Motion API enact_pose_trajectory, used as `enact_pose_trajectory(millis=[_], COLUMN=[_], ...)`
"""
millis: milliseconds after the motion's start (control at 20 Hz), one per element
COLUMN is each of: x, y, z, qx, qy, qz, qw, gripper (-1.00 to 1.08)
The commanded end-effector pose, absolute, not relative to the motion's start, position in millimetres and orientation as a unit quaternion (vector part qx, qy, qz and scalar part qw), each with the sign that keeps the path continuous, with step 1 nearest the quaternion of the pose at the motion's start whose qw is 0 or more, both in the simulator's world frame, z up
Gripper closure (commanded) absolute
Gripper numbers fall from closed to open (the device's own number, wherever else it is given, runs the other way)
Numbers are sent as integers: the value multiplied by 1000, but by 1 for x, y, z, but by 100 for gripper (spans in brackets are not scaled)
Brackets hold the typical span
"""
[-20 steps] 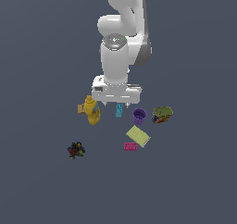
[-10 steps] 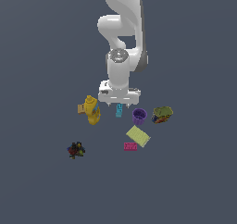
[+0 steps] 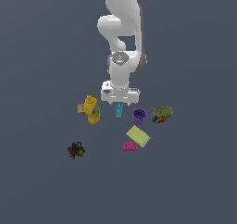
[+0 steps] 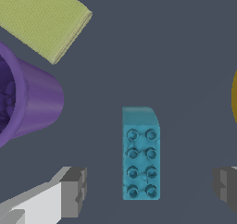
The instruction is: Pick up a designated object from a clutter of objects.
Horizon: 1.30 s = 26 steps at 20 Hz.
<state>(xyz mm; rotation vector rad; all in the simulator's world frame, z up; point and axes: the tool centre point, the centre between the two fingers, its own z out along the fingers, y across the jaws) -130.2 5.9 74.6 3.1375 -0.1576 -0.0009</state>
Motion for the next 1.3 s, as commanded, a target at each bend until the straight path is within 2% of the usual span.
enact_pose_trajectory(millis=[0, 350, 1250], x=[-133, -133, -134], y=[6, 6, 6], z=[73, 68, 21], qx=[999, 999, 999], qy=[-50, -50, -51], qz=[0, 0, 0], qw=[0, 0, 0], gripper=[-92, -92, -92])
